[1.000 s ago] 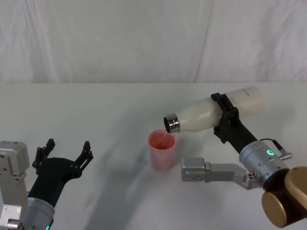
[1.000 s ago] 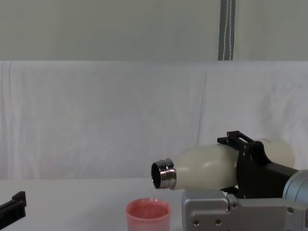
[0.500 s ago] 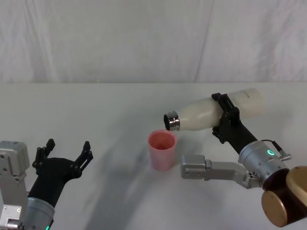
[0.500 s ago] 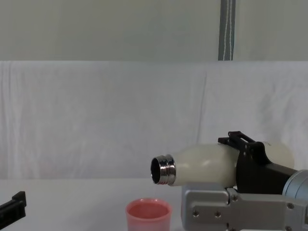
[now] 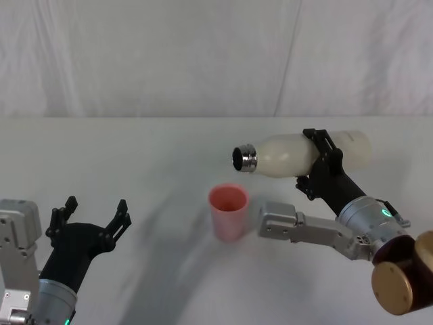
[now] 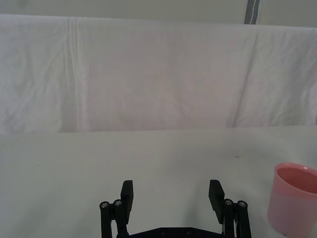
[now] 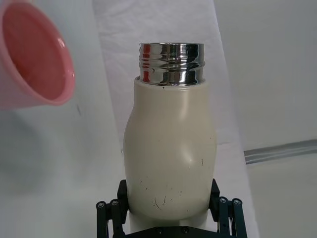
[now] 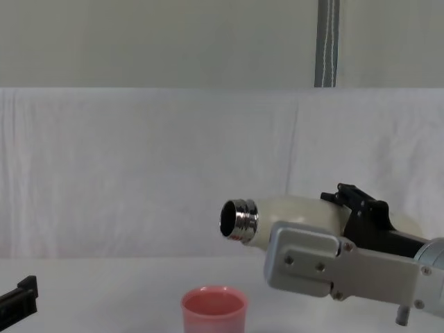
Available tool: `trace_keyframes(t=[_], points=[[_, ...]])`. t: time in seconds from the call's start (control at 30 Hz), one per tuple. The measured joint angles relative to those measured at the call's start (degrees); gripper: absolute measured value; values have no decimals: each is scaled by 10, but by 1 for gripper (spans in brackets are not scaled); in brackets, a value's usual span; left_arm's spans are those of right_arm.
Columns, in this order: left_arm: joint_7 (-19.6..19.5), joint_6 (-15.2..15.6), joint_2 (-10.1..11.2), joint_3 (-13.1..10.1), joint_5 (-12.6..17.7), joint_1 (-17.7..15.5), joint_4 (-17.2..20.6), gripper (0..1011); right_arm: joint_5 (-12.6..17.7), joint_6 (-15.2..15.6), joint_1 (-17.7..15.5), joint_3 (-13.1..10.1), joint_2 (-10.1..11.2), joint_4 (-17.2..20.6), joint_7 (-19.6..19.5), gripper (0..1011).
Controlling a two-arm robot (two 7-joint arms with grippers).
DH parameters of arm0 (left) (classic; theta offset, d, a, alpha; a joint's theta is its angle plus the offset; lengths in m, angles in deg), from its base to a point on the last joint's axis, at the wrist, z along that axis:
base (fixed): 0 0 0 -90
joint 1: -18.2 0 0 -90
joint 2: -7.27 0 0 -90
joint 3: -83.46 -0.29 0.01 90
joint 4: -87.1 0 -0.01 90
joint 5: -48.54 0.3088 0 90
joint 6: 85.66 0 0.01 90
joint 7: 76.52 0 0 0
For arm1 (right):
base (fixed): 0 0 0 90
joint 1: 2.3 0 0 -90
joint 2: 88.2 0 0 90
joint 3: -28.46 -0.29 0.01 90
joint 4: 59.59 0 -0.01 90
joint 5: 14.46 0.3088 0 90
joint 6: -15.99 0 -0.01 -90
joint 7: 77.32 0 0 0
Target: Grasp the thermos with one hand and pour water into the cup lid.
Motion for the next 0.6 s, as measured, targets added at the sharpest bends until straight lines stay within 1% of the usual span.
trace_keyframes(t=[0.13,0.23,0.6], points=[[0,0,0,0,0,0,0,1001,24,-5,-6,-12,-6,4,3,950],[0,0,0,0,0,0,0,1001,34,-7,-10,-18,-9,7,3,950],[0,0,0,0,0,0,0,1001,50,-12,-19,-33,-12,19,0,950]])
